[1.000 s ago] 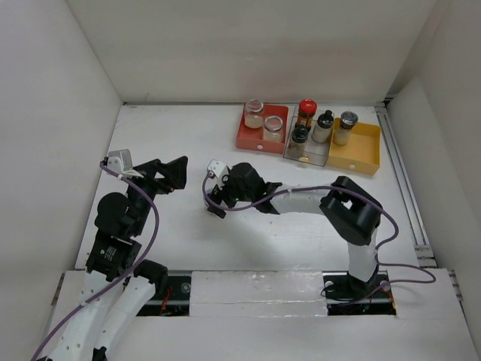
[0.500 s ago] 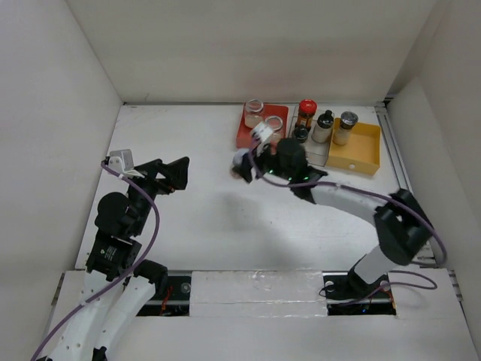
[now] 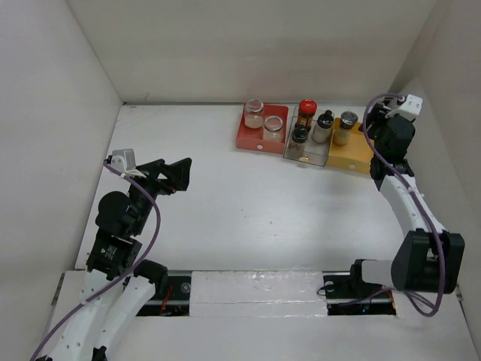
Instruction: Organize the condiment bottles
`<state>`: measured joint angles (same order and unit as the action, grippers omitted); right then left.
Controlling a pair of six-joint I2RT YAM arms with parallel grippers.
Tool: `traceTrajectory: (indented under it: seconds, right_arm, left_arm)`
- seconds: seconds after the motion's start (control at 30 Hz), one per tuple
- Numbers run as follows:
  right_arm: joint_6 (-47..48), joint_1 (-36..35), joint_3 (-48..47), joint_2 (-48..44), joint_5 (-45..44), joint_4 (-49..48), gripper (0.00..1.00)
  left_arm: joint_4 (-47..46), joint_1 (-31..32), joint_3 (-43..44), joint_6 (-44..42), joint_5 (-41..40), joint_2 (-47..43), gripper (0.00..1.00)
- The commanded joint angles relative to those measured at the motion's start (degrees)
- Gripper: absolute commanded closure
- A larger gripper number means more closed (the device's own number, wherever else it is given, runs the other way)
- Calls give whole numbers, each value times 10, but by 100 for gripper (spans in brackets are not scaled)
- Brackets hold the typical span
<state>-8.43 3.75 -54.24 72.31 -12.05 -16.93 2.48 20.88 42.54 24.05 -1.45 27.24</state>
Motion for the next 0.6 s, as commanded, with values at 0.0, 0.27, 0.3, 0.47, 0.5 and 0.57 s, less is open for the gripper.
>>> traceTrajectory:
  seconds: [0.0,0.27,0.3,0.47,0.5,0.57]
  right_arm:
    - [-34,39,-11,52,4,-23,50]
    - [-21,80,-99,208,33,-37,50]
    - [-14,80,-115,230,39,-37,50]
    - [-9,80,-132,284,52,-56,47]
    - [-9,86,-140,295,52,-56,44]
    - [-9,86,-153,322,52,-56,41]
  left_arm:
    - [-25,-1,24,-3,11,2,1]
    - [-25,-1,24,-3,11,7,1]
    - [-25,-1,24,-3,11,7,1]
    - [-25,-1,24,-3,11,12,1]
    - [-25,-1,24,-3,11,12,1]
    - [-25,-1,24,-3,11,18,1]
